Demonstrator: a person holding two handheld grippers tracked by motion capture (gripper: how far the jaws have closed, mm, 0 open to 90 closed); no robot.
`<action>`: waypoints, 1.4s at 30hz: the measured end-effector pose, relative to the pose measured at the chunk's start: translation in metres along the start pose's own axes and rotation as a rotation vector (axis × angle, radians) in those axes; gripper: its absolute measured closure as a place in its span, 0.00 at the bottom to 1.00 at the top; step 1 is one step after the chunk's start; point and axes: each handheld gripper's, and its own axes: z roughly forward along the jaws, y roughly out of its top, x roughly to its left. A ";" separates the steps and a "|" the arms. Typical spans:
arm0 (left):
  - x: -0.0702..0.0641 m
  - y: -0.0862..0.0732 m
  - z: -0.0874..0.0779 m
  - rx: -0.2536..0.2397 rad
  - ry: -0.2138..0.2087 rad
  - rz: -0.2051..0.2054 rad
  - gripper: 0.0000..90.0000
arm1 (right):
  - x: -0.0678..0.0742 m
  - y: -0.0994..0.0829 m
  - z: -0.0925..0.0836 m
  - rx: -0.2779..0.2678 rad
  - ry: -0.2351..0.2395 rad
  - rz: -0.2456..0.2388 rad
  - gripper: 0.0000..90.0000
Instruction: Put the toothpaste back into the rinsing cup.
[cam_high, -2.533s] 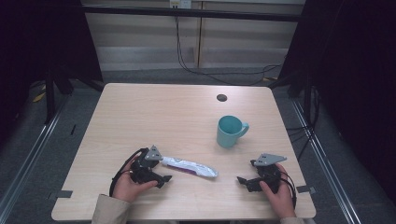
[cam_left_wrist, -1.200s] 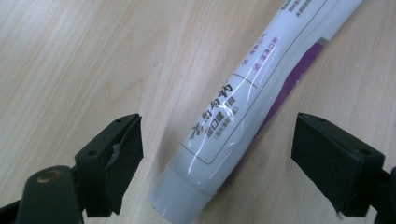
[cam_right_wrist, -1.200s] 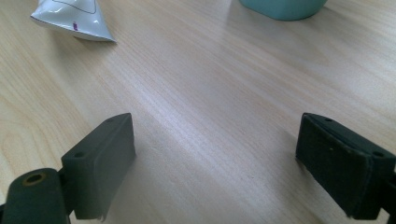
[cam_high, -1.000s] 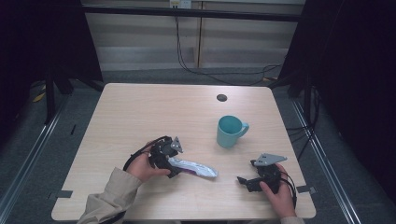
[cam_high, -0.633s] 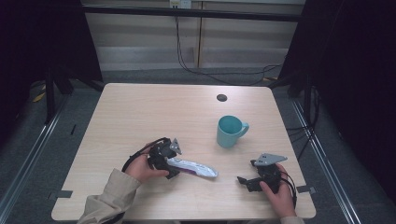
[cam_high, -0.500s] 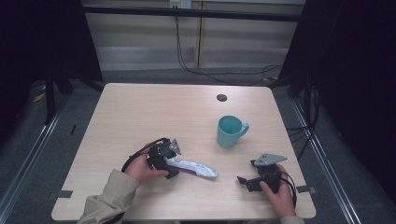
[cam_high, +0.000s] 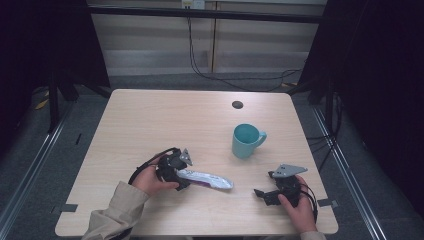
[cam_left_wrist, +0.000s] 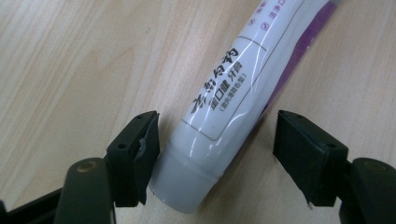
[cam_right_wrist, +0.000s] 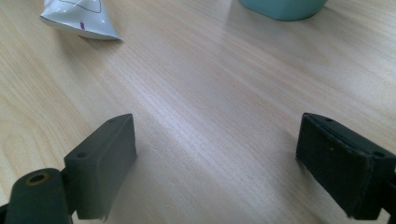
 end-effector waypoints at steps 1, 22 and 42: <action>-0.001 0.000 0.000 -0.001 0.000 0.001 0.37 | 0.000 0.000 0.000 0.000 0.000 0.000 0.13; -0.007 0.007 0.001 0.005 -0.030 0.060 0.44 | 0.000 0.000 0.000 0.003 -0.002 0.003 0.13; -0.018 0.018 -0.001 0.132 -0.110 -0.005 0.68 | 0.000 0.001 0.001 0.003 -0.003 0.003 0.13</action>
